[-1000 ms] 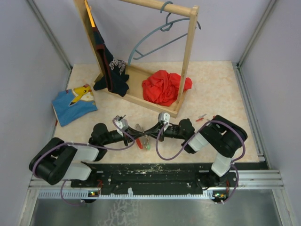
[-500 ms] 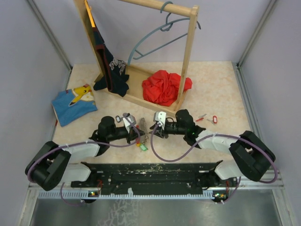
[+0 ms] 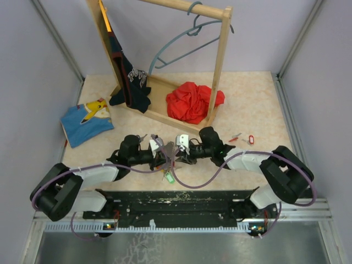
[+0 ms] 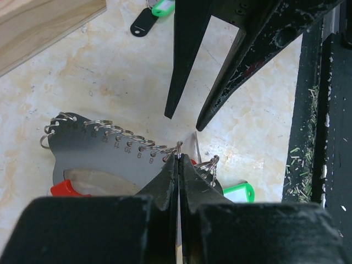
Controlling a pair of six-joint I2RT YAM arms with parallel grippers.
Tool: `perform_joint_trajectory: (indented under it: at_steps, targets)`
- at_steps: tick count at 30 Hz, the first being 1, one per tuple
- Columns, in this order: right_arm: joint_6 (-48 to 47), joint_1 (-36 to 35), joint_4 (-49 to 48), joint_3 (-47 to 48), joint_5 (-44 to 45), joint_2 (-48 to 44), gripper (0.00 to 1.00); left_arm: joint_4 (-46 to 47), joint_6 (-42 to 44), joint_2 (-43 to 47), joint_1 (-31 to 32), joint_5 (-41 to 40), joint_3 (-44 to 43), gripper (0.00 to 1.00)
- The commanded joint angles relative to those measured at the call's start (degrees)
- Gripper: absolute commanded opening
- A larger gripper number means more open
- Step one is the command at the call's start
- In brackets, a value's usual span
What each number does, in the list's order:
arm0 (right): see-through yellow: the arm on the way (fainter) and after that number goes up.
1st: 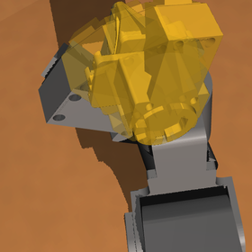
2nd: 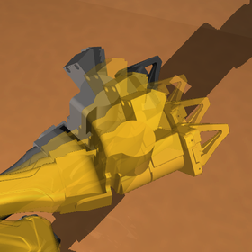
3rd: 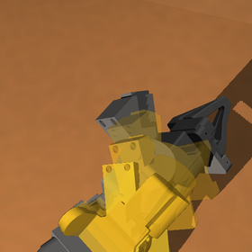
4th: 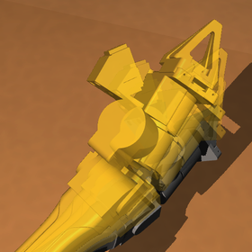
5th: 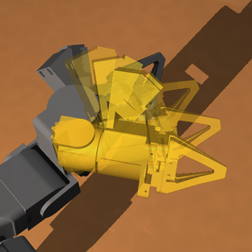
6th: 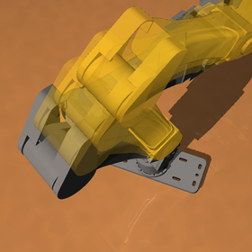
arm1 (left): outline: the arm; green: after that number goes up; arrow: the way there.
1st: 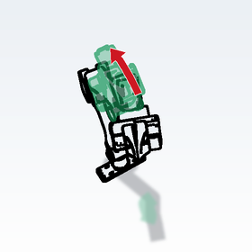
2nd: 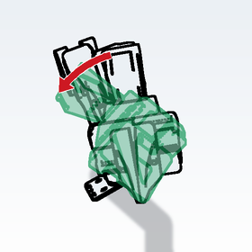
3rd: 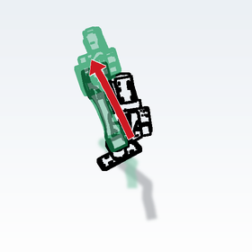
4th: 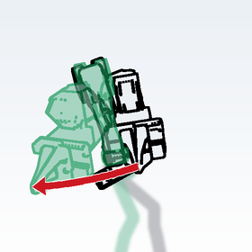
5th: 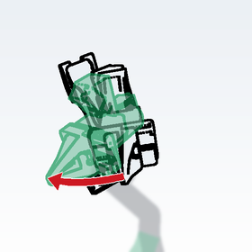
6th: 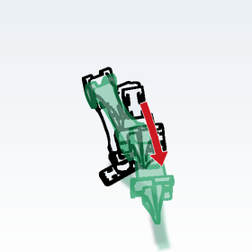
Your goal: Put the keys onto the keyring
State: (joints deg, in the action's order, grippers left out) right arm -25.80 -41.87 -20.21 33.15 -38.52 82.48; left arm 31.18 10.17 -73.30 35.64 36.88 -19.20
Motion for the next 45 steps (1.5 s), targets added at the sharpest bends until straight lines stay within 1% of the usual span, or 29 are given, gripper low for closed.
perform_joint_trajectory:
  at_steps: [1,6,15,21,23,29,31,34,38,42,45]
  targets:
    - [-0.3,0.4,-4.5,2.9,-4.9,2.0,0.26,-0.4,1.5,-0.9,0.5,1.3,-2.1,0.0]
    - [0.4,0.4,-5.8,3.7,-7.6,4.4,0.25,-0.5,2.0,-1.2,0.8,1.7,-2.2,0.0]
    - [1.2,0.4,-8.2,3.8,-8.8,6.0,0.23,-0.7,2.4,-1.5,1.1,2.6,-2.4,0.0]
    - [0.8,0.4,-7.2,4.3,-9.0,7.2,0.2,-0.2,2.5,-0.8,1.1,2.9,-2.0,0.0]
    - [0.5,0.4,-7.0,4.3,-8.9,7.3,0.17,-0.2,2.6,-0.9,1.1,3.3,-2.0,0.0]
    - [0.0,0.4,-6.5,4.2,-8.3,7.8,0.0,0.4,2.4,-0.3,1.1,3.8,-1.5,0.0]
    - [0.1,0.4,-6.9,3.9,-7.8,7.8,0.0,0.9,1.8,0.0,1.1,4.2,-1.3,0.04]
    - [1.7,0.5,-10.2,2.2,-6.6,7.4,0.0,1.4,0.5,0.5,1.1,3.8,-1.0,0.17]
    - [5.0,0.6,-17.0,-0.7,-5.6,6.5,0.0,4.1,-1.1,0.8,0.7,1.0,0.5,0.25]
    - [8.7,0.6,-28.2,-4.9,-3.5,5.8,0.0,10.3,-4.3,2.1,-1.0,1.9,3.2,0.31]
    - [11.4,0.6,-33.7,-6.6,-2.9,6.3,0.0,17.5,-8.5,2.9,-3.7,2.4,6.9,0.34]
